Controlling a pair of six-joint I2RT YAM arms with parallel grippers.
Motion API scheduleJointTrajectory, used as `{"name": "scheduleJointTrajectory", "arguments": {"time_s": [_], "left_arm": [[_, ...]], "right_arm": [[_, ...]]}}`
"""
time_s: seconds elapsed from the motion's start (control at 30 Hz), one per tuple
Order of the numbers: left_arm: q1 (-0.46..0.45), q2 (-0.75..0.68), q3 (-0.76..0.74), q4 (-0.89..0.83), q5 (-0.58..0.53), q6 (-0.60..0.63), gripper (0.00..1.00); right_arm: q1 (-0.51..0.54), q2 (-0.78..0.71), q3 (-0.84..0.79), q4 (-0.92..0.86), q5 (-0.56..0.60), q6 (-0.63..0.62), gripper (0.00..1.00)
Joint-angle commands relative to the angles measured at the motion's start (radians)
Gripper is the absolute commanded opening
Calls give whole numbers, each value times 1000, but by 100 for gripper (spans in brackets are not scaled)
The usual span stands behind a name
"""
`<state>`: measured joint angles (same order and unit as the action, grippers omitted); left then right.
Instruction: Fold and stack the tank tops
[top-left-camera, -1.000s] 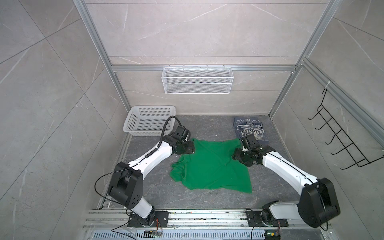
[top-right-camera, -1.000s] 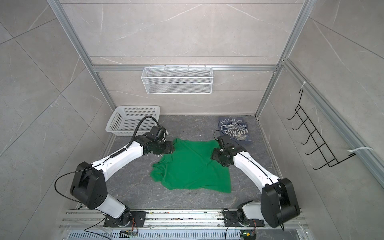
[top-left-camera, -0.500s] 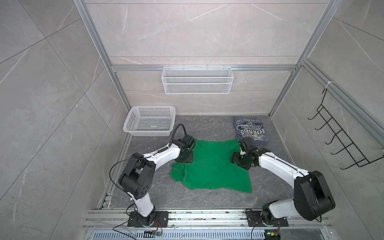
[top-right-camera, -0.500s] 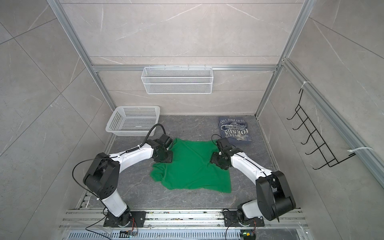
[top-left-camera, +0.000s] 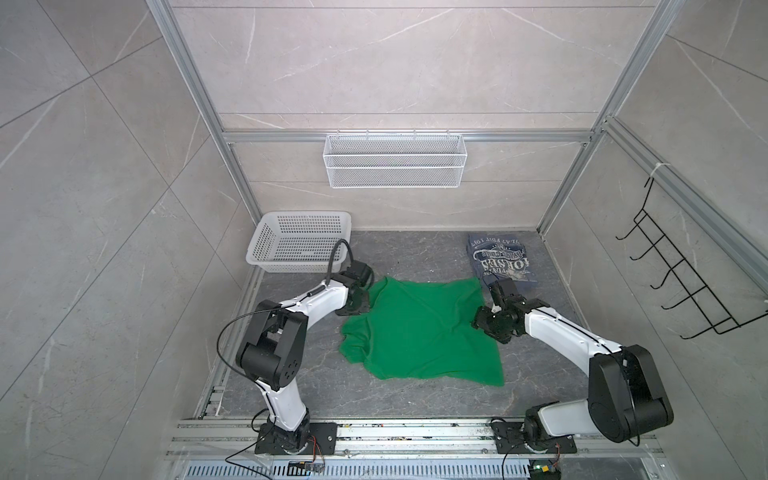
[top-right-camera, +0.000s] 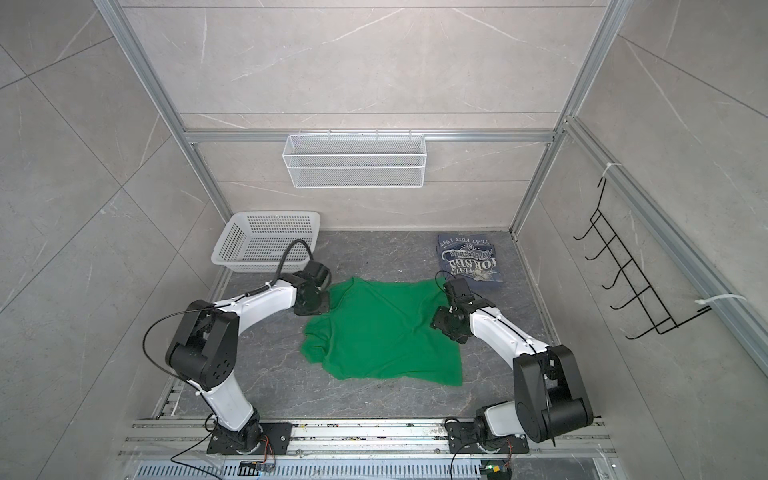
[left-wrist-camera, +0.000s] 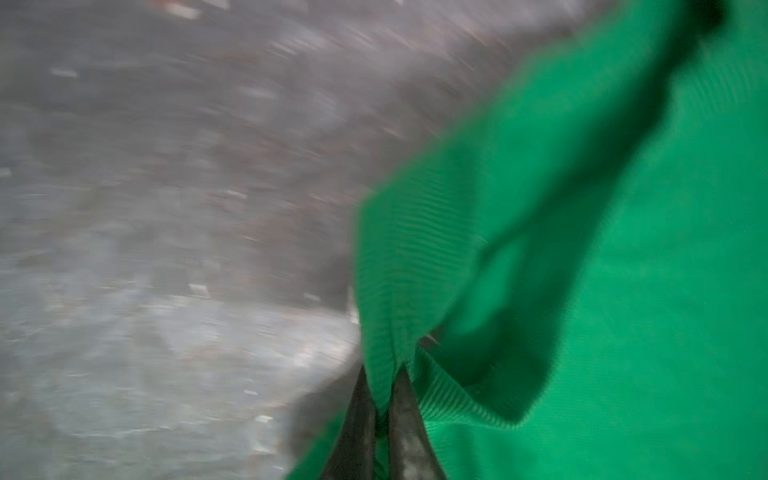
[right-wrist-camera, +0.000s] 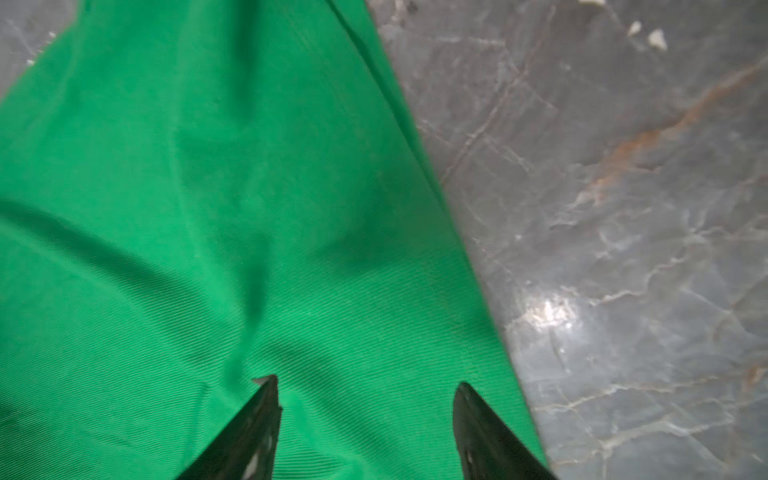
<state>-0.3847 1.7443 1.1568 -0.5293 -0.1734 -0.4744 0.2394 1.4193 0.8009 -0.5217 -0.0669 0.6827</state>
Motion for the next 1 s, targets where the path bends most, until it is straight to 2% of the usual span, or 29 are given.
{"name": "scheduleJointTrajectory", "arguments": {"time_s": [0.0,0.07,0.17,0.2,0.27,0.33,0.5,0.6,0.67,0.77,0.97], "left_arm": [[118,-51,-10,58,77,-42,0],[168,-36,-7,63,120,-59,6],[216,-33,-14,53,126,-89,17],[230,-38,-19,52,124,-96,25],[248,-66,-28,55,118,-97,52],[248,-92,-20,48,118,-74,62],[182,-130,27,-17,76,-36,64],[105,-97,73,-24,111,4,63],[36,-31,130,-15,155,38,63],[-12,90,217,-4,206,48,60],[-15,284,383,35,257,64,57]], "right_arm": [[-5,9,-14,-17,12,-23,67],[-8,10,-10,-19,12,-30,67],[-12,13,6,-29,20,-45,67],[-14,15,15,-34,24,-51,67],[-13,15,35,-40,23,-68,67],[-13,17,59,-44,18,-87,67],[-14,45,149,-49,7,-134,67],[-13,89,206,-36,-4,-154,67],[-14,140,258,-37,9,-162,67],[-28,229,338,-39,7,-169,66],[-75,384,482,-7,-64,-170,62]]}}
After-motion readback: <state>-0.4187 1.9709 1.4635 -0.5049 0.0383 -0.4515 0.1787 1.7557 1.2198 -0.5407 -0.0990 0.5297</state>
